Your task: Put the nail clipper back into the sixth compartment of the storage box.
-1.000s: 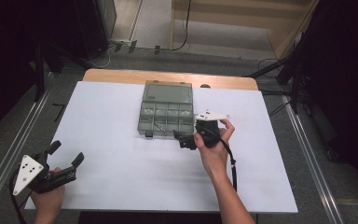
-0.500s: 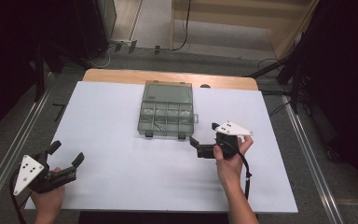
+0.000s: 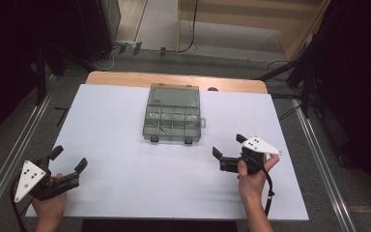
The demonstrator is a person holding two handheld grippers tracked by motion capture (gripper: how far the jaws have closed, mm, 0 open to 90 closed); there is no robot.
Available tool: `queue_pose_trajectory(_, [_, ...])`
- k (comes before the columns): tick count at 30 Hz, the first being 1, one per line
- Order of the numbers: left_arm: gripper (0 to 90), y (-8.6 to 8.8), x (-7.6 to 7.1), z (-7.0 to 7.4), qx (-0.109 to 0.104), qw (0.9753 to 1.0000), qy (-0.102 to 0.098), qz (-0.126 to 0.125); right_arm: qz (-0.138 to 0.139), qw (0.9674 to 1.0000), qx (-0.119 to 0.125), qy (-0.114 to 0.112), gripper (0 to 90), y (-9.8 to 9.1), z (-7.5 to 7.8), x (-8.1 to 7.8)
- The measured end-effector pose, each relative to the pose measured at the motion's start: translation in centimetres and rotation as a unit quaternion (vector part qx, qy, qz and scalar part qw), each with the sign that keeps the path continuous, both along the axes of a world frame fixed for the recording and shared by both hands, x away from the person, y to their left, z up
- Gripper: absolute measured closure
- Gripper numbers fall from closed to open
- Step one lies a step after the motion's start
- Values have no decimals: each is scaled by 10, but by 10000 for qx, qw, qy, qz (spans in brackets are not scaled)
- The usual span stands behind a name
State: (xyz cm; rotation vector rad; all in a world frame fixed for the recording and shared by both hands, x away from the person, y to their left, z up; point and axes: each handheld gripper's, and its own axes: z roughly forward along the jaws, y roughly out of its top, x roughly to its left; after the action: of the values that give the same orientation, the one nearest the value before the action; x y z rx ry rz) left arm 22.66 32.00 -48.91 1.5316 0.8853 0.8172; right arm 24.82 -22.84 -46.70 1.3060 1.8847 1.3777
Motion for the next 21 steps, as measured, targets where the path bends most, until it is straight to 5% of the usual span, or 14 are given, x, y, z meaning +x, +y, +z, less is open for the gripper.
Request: queue_pose_trajectory(21, [107,-1,0,0,81,10000,2,27,-370,9990,85,-222,0,-54,-14,-32])
